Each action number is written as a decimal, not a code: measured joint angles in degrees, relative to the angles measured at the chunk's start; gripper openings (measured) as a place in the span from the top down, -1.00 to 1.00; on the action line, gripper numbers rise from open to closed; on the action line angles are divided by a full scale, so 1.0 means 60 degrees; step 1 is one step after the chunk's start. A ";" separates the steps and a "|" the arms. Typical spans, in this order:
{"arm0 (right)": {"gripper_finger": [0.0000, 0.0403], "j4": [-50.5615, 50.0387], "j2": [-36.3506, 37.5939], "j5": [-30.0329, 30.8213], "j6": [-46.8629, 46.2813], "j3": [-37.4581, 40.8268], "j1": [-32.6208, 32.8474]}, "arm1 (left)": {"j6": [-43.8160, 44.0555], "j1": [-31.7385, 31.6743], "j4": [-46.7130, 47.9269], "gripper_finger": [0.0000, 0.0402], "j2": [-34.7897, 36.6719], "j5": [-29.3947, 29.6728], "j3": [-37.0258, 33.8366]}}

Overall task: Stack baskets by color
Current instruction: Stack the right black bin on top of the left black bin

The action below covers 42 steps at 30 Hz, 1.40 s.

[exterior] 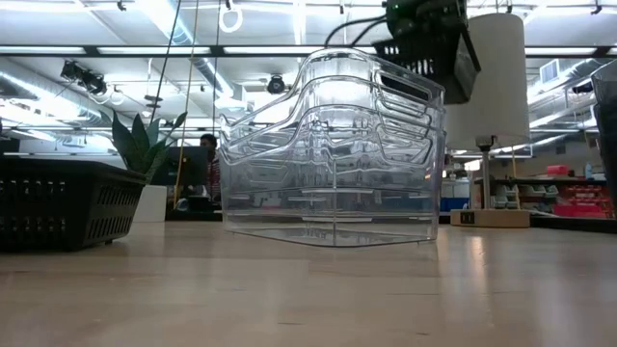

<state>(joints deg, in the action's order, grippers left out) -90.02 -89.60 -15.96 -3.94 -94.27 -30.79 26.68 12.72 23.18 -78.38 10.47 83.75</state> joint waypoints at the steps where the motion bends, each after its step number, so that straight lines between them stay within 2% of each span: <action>1: 0.96 0.0000 -0.0002 -0.0132 -0.0144 -0.0027 0.0089 | -0.0122 -0.0046 0.0239 0.42 -0.0119 -0.0043 0.0249; 7: 0.96 0.0070 -0.0056 -0.0797 -0.0941 -0.0033 0.0745 | -0.1874 -0.0302 0.1201 0.42 -0.1306 -0.0279 0.2654; 12: 0.96 0.0004 -0.0058 -0.1172 -0.1569 -0.0030 0.1173 | -0.2931 -0.0602 0.3124 0.42 -0.2481 -0.0289 0.4626; 19: 0.96 -0.0002 -0.0058 -0.1459 -0.2455 -0.0030 0.1310 | -0.3855 -0.1061 0.4839 0.39 -0.3989 -0.1217 0.6318; 25: 0.96 0.0003 -0.0058 -0.1413 -0.3110 -0.0029 0.1572 | -0.4538 -0.1243 0.5252 0.13 -0.4897 -0.2616 0.6811; 33: 0.96 0.0008 -0.0528 -0.1613 -0.3532 -0.0021 0.2111 | -0.5564 -0.1159 0.5544 -0.27 -0.5441 -0.2674 0.6771; 37: 0.96 0.0008 -0.0855 -0.1861 -0.3538 -0.0019 0.2331 | -0.5981 -0.1112 0.5798 -0.32 -0.5490 -0.2649 0.6765; 42: 0.96 0.0002 -0.1151 -0.2131 -0.3451 -0.0019 0.2419 | -0.6528 -0.1040 0.6145 -0.24 -0.5639 -0.2649 0.6760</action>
<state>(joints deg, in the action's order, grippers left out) -90.01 -96.51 -28.75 -24.65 -94.39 -16.27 -12.49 6.47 60.05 -112.21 -5.43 124.31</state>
